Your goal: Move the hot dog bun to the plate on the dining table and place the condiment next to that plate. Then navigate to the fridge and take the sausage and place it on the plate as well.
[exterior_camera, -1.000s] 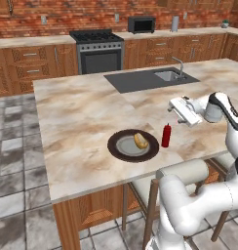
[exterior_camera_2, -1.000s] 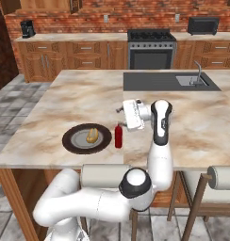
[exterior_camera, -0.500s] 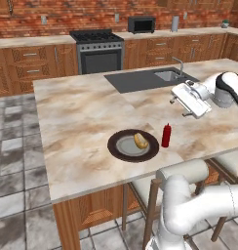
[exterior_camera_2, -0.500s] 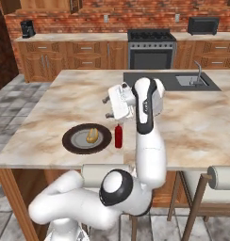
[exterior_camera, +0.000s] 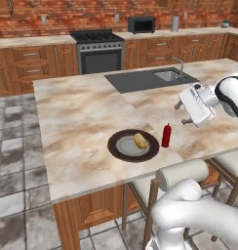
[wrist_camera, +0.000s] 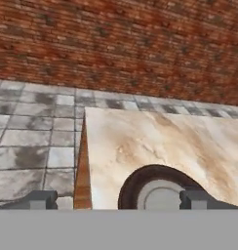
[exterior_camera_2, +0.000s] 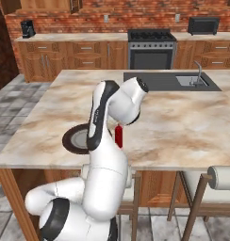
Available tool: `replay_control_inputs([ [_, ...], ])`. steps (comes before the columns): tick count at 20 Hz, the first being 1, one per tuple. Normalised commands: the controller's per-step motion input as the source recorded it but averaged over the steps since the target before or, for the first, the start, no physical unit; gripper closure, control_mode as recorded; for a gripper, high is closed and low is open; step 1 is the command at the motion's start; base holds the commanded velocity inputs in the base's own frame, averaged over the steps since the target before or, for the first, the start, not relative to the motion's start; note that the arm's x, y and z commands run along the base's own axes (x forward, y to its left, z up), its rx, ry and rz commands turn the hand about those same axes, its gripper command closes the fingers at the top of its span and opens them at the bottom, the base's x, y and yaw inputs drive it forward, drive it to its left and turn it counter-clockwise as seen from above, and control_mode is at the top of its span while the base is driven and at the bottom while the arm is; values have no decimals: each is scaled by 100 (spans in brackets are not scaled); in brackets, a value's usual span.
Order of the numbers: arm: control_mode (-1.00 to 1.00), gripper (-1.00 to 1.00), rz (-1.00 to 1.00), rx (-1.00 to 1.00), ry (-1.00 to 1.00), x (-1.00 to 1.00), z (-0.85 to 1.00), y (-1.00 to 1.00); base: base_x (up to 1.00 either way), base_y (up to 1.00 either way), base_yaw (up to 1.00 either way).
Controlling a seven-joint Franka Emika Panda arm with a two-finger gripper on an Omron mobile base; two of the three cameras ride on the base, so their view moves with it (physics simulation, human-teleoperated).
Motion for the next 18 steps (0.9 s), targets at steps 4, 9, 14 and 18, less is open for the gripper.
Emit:
replay_control_inputs([
  [4,-100,-100,-65,-16,12,-27,11,37,0,0,0],
  [9,-100,-100,-65,-17,24,-1,31,40,0,0,0],
  [14,-100,-100,-62,-14,34,0,18,20,0,0,0],
  [18,-100,-100,-59,0,29,0,-11,0,0,0,0],
])
